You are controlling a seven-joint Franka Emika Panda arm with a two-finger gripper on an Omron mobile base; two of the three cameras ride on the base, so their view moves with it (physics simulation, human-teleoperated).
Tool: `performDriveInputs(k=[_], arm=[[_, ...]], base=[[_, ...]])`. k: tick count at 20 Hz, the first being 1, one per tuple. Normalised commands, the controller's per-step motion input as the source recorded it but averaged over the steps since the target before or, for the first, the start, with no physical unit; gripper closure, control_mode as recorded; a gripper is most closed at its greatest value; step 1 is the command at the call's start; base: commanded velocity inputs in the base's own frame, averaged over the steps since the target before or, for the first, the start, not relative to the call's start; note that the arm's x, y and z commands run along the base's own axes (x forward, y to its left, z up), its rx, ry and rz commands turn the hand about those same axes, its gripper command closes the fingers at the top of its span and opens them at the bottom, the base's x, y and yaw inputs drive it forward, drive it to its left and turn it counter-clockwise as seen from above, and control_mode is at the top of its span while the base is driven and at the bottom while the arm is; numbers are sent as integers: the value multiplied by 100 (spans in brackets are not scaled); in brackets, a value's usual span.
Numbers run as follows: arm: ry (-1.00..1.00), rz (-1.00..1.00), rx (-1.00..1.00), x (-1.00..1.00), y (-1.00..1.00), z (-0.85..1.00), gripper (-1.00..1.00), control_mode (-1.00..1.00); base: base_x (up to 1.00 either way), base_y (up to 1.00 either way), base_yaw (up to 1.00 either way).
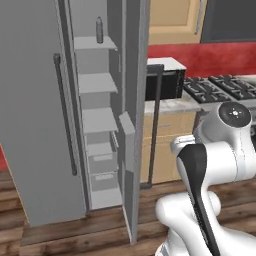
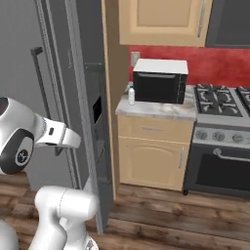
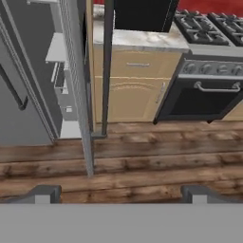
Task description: Take the bottled waters from the counter and place them in the freezer to freeze. Close the freezer door after placing the bottles.
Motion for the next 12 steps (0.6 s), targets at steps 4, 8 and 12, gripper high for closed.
performDriveInputs(k=[4,8,12], arm=[[0,0,0,0,0,0,-100,100],[0,0,0,0,0,0,-100,100],[0,0,0,0,0,0,-100,100]], base=[[33,-71,7],[35,-78,6],[40,-85,4]])
